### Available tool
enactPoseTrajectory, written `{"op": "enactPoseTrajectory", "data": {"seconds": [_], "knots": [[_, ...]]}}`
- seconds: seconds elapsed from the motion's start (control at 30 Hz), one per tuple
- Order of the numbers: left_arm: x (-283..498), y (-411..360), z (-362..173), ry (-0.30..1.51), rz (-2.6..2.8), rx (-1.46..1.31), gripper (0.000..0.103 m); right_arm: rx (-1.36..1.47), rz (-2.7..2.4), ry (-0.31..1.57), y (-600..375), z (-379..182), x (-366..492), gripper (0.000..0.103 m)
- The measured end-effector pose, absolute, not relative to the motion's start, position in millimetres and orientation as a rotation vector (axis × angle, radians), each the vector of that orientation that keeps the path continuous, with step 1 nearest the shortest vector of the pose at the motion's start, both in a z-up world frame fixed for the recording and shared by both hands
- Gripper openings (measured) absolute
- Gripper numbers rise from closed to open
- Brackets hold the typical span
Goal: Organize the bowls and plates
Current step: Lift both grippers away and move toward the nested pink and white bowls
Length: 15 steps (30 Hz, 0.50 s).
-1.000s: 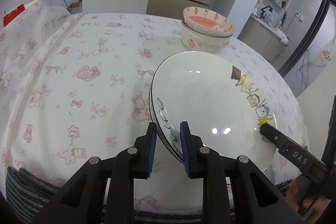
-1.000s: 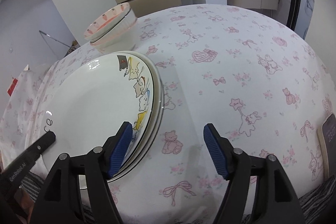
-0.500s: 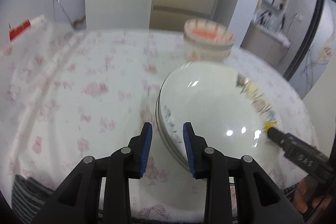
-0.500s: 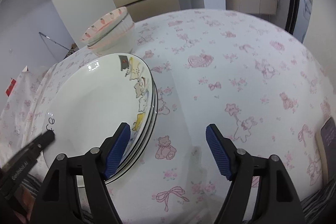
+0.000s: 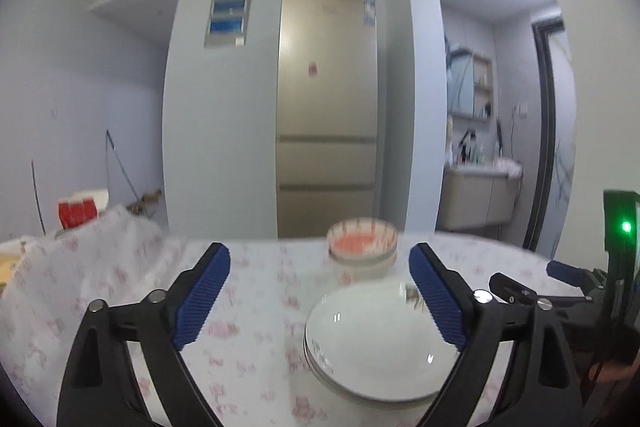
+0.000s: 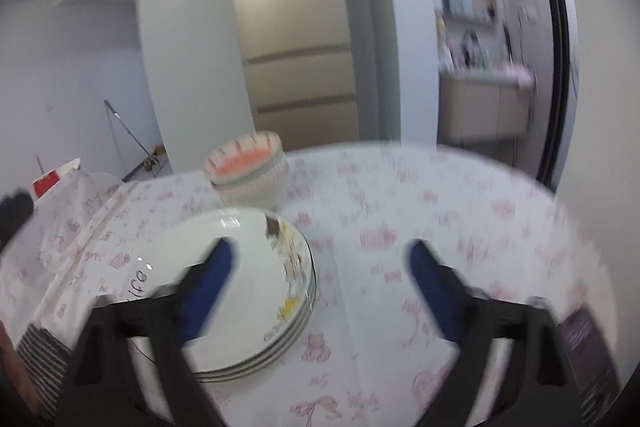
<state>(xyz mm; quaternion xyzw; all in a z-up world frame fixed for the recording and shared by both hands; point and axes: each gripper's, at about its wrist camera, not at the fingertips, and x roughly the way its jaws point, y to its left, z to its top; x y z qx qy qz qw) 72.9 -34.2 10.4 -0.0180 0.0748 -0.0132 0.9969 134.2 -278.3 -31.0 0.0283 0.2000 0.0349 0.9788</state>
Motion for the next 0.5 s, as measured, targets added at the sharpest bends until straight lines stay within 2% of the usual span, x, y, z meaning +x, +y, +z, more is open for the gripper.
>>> {"op": "enactPoseTrajectory", "data": {"seconds": [0.03,0.2,0.3,0.5], "knots": [[68.3,-33.7,14.2,0.125,-0.026,-0.030,0.103,0.043,0.064,0.356,-276.3,-25.3,127.8,0.103],[47.6,-34.9,26.9,0.021,-0.020,0.044,0.103,0.042,0.076,0.233,-270.2,2.2,109.5,0.103],[41.8,-24.4,26.2,0.015,-0.020,-0.020,0.103,0.071,0.088,0.179,-269.6,12.3,101.8,0.103],[41.9,-10.8,9.3,0.006,0.004,-0.002,0.103,0.049,0.164,0.111,-260.2,4.9,93.2,0.103]]}}
